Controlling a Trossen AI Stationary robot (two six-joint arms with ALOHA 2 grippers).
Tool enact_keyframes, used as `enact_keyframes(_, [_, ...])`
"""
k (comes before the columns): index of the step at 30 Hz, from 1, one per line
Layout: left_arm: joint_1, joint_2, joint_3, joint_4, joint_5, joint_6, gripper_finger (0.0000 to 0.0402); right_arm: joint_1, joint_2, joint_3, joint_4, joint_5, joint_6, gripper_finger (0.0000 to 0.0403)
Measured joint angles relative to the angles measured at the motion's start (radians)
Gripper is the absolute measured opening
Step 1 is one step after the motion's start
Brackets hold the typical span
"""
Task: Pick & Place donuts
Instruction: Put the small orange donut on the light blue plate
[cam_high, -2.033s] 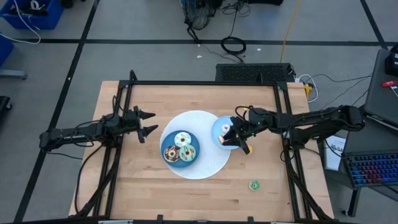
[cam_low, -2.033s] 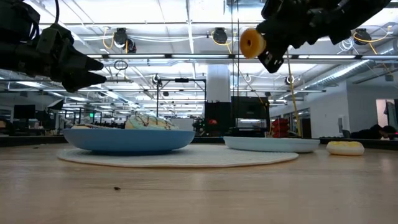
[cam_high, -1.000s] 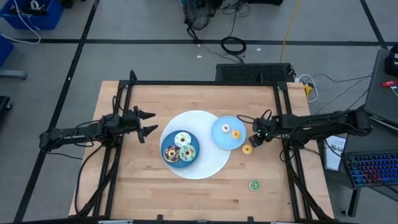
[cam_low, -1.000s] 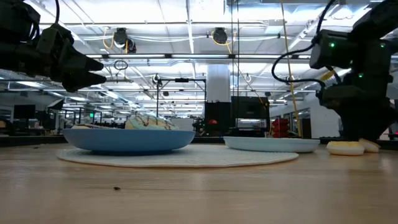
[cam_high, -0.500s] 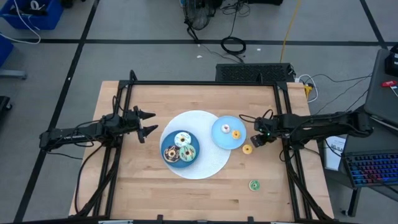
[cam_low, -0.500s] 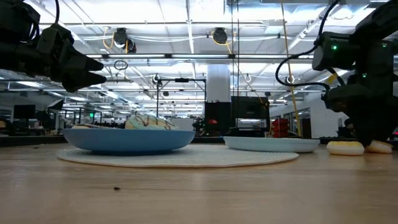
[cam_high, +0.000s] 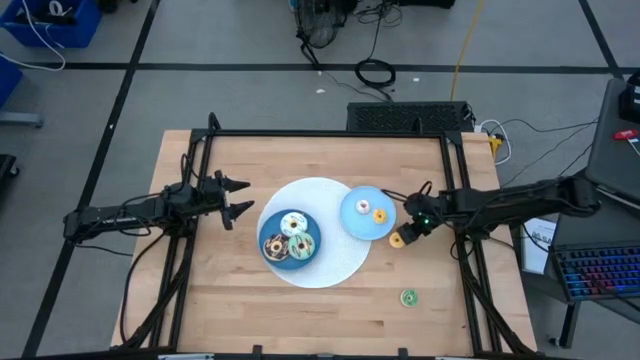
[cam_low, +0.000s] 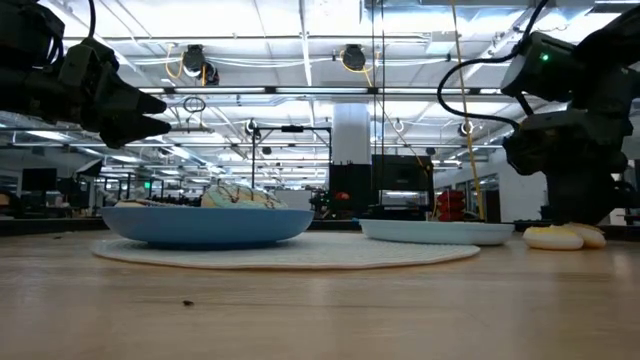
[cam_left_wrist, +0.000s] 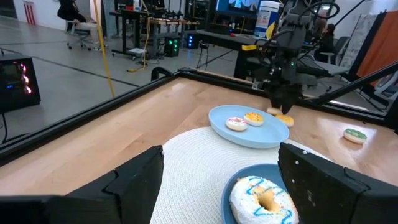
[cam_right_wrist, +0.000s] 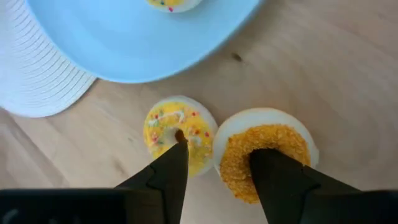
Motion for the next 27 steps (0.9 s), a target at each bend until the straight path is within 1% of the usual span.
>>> enact_keyframes(3, [0.0,0.0,0.0,0.0,0.0,0.0,0.031,0.0,0.03,-0.005,0.041,-0.001,-0.022,0.0162])
enact_keyframes(5, [0.0,0.0,0.0,0.0,0.0,0.0,0.031,0.0,0.037,-0.013,0.115,-0.007,-0.052,0.0162])
enact_keyframes(10, [0.0,0.0,0.0,0.0,0.0,0.0,0.031,0.013,0.031,-0.052,0.479,-0.011,-0.057,0.0162])
enact_keyframes(15, [0.0,0.0,0.0,0.0,0.0,0.0,0.031,0.06,0.031,-0.072,0.809,-0.063,-0.037,0.0162])
enact_keyframes(18, [0.0,0.0,0.0,0.0,0.0,0.001,0.031,0.098,0.031,-0.086,0.945,-0.062,-0.033,0.0162])
enact_keyframes(20, [0.0,0.0,0.0,0.0,0.0,0.001,0.031,0.119,0.031,-0.099,1.007,-0.048,-0.06,0.0162])
enact_keyframes(22, [0.0,0.0,0.0,0.0,0.0,0.0,0.031,0.135,0.03,-0.111,1.02,0.047,-0.11,0.0161])
enact_keyframes(27, [0.0,0.0,0.0,0.0,0.0,0.001,0.031,0.143,0.037,-0.18,0.989,0.426,-0.243,0.0156])
